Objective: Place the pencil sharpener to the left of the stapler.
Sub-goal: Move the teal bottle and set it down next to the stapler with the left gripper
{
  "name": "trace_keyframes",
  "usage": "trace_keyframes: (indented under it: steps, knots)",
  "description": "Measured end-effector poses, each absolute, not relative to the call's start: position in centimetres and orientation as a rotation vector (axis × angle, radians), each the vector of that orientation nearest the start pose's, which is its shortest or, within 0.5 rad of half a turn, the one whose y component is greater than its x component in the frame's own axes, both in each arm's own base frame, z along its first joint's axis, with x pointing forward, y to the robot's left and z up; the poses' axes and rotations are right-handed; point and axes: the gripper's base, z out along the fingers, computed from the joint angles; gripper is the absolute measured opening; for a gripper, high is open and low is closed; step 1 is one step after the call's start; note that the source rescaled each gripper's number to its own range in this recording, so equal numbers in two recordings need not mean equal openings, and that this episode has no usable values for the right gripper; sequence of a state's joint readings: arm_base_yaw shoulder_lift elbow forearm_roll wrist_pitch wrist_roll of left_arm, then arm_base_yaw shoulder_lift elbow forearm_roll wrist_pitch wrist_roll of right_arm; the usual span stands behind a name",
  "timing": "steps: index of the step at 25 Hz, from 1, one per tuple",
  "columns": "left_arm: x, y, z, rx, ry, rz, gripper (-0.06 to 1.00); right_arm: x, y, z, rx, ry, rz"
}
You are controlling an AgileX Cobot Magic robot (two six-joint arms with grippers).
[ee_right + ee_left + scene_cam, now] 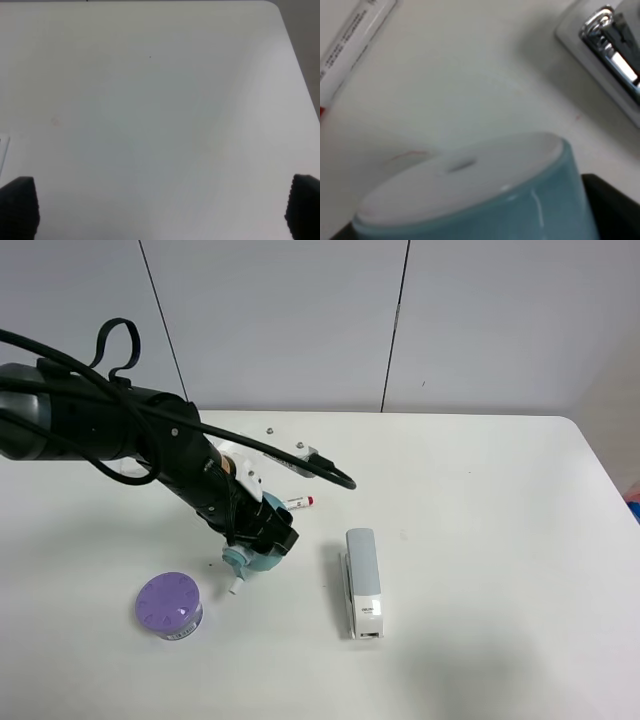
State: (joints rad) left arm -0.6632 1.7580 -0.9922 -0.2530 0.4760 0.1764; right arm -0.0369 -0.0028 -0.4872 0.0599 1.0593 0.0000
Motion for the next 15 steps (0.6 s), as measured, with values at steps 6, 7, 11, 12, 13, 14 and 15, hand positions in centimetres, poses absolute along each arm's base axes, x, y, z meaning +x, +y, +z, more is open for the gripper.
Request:
trace_keyframes:
  steps: [6,7,11,12,13,14,15]
  knots:
    - [25.98,-21.88,17.07,0.918,2.569,-0.350,0.01,-0.37,0.49,27.39,0.035,2.051,0.049]
    - [26.00,-21.92,17.04,0.939,2.557,-0.345,0.01,-0.37,0.49,27.39,0.035,2.051,0.049]
    - [26.04,-21.95,16.85,1.043,2.511,-0.319,0.01,-0.37,0.49,27.39,0.035,2.051,0.049]
    - [26.08,-21.98,16.72,1.070,2.502,-0.312,0.01,-0.37,0.49,27.39,0.035,2.051,0.049]
    - [26.11,-22.00,16.58,1.100,2.492,-0.304,0.01,-0.37,0.49,27.39,0.035,2.051,0.049]
    - [26.20,-22.08,16.49,1.134,2.478,-0.295,0.01,-0.37,0.49,27.39,0.035,2.051,0.049]
    - [26.31,-22.16,16.53,1.163,2.460,-0.288,0.01,-0.37,0.49,27.39,0.035,2.051,0.049]
